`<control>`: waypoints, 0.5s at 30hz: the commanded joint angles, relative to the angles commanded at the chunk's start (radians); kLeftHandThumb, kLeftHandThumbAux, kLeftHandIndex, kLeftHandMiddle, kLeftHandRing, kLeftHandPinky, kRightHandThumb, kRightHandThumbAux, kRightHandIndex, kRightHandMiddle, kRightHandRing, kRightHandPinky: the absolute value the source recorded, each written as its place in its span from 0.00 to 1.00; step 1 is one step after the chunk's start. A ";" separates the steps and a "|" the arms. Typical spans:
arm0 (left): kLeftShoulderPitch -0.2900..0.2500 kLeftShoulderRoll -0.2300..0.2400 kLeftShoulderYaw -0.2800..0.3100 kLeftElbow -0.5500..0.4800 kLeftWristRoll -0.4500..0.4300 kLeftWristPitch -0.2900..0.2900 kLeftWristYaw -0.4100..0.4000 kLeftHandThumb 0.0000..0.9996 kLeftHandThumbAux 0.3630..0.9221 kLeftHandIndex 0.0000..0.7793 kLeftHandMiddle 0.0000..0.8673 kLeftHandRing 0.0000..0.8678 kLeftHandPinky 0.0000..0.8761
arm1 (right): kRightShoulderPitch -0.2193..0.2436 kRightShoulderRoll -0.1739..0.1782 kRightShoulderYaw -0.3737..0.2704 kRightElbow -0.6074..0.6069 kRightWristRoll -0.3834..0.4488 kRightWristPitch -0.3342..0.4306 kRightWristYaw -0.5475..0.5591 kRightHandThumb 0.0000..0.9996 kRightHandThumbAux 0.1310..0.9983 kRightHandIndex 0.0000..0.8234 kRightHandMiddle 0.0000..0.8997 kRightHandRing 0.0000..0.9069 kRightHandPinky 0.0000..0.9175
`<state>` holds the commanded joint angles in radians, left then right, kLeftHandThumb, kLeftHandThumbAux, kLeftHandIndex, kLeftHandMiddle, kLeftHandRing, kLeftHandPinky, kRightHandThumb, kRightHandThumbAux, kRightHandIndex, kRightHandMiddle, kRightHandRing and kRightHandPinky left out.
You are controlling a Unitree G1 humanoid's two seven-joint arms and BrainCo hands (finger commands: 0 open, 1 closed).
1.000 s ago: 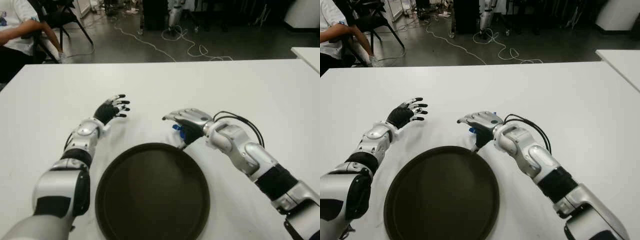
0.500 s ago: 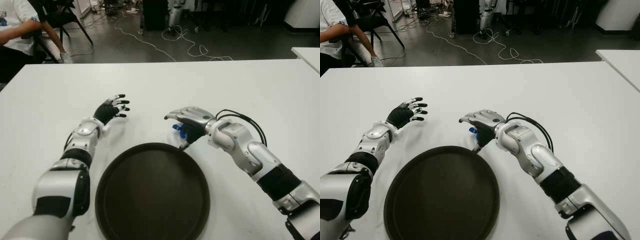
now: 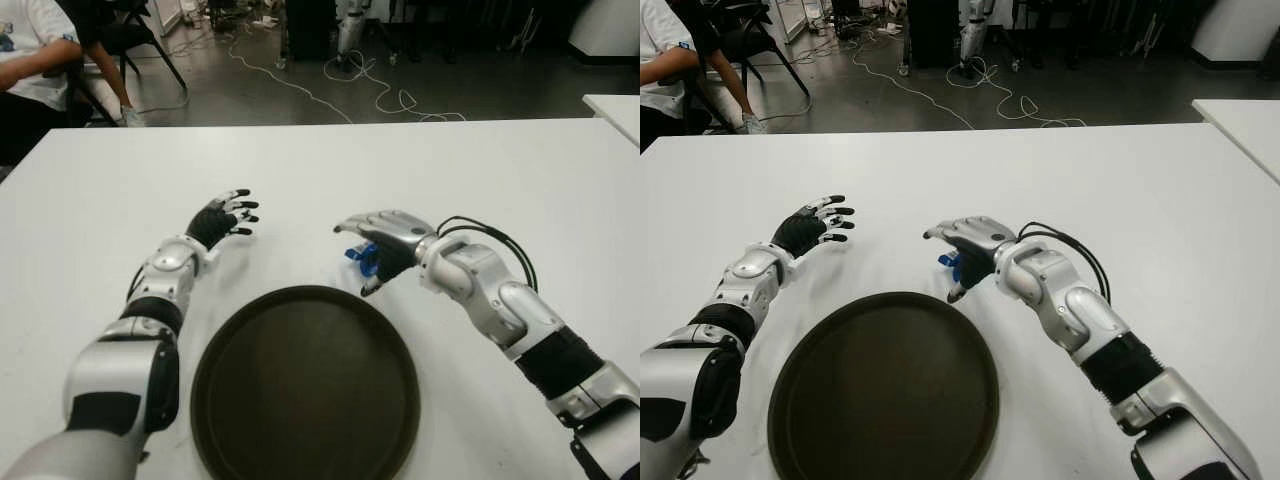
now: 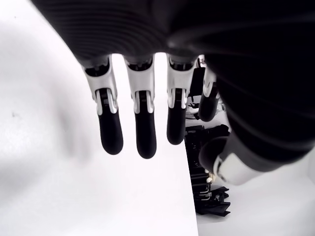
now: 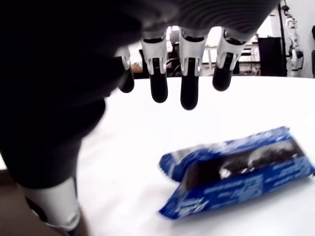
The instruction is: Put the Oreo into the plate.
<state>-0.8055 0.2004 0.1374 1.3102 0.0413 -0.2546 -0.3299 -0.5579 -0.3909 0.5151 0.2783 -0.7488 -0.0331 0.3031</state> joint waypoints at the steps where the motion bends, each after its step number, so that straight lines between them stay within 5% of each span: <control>1: 0.001 0.001 0.000 0.000 0.000 -0.001 -0.001 0.00 0.50 0.19 0.27 0.31 0.36 | -0.014 0.004 -0.002 0.044 0.002 -0.011 -0.021 0.00 0.73 0.18 0.21 0.20 0.14; 4: 0.002 0.003 0.001 0.000 -0.001 -0.003 -0.003 0.00 0.50 0.18 0.26 0.31 0.37 | -0.048 0.016 -0.011 0.181 0.014 -0.048 -0.099 0.00 0.73 0.18 0.20 0.19 0.12; 15: 0.000 0.004 -0.001 0.000 0.002 0.005 0.003 0.00 0.52 0.18 0.25 0.30 0.36 | -0.082 0.041 -0.033 0.292 0.022 -0.051 -0.183 0.00 0.74 0.23 0.23 0.22 0.16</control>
<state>-0.8051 0.2045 0.1364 1.3102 0.0436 -0.2494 -0.3265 -0.6395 -0.3497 0.4819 0.5702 -0.7268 -0.0844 0.1204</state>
